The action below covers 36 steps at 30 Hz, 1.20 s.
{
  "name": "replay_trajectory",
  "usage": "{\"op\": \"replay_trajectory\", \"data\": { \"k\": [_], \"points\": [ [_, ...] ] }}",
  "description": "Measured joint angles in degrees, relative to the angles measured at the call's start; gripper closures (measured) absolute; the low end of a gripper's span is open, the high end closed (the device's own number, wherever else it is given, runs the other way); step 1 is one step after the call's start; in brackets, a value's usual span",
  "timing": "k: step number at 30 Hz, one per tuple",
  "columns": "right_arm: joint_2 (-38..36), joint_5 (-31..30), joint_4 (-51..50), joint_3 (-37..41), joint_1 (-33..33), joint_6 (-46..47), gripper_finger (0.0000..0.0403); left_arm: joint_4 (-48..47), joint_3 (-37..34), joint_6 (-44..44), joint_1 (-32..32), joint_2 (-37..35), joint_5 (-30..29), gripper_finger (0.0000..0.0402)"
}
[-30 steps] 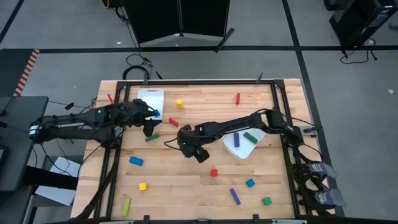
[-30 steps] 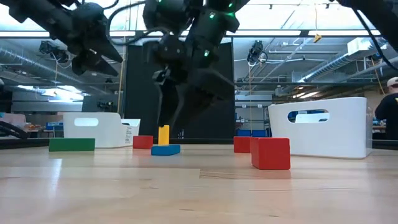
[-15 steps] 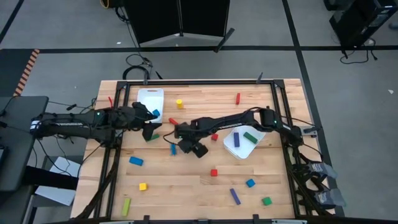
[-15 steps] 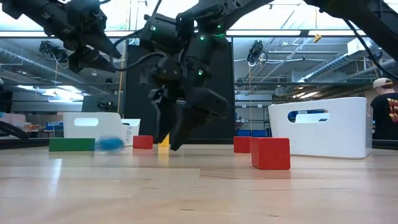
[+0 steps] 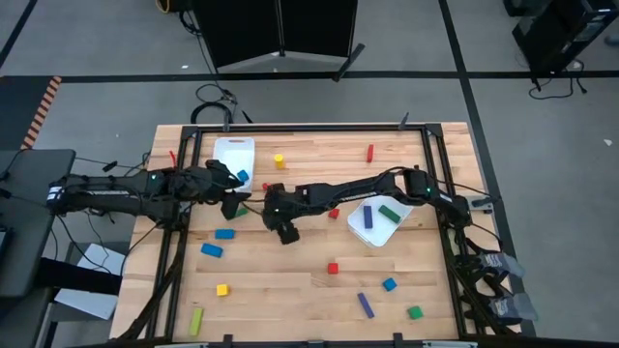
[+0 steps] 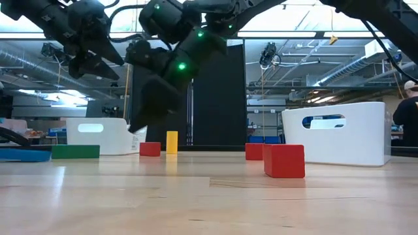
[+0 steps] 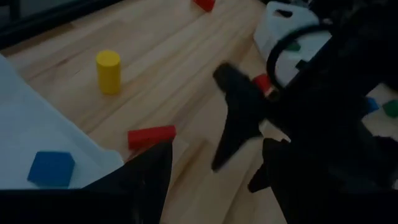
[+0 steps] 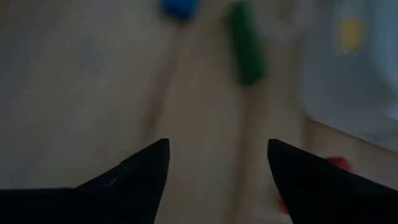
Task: Sort blocks by size
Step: Put the left red rectangle block into the right white bin
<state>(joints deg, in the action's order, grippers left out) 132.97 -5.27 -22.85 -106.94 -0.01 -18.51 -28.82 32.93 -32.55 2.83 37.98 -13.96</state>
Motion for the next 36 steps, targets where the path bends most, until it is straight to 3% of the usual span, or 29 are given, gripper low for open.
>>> {"op": "replay_trajectory", "data": {
  "k": [9, 15, 22, 36],
  "points": [
    [0.19, -4.66, 3.62, 0.01, -6.1, 16.24, 0.0119, 0.15, 0.0, -0.27, -0.88, 0.07, -0.34, 0.0145],
    [3.04, -4.74, 3.75, 0.15, -6.42, 17.96, 0.0119, 0.25, 0.0, 0.37, -1.99, 0.06, -0.58, 0.0145],
    [4.94, -8.8, 3.58, 0.15, -6.06, 18.93, 0.0132, 0.63, 0.0, 0.55, -3.37, 0.07, -1.21, 0.0145],
    [4.85, -4.97, 1.75, 0.11, -7.03, 18.96, 0.0284, 0.83, 0.0, 0.59, -3.76, 0.07, -2.63, 0.0145]
  ]
}}
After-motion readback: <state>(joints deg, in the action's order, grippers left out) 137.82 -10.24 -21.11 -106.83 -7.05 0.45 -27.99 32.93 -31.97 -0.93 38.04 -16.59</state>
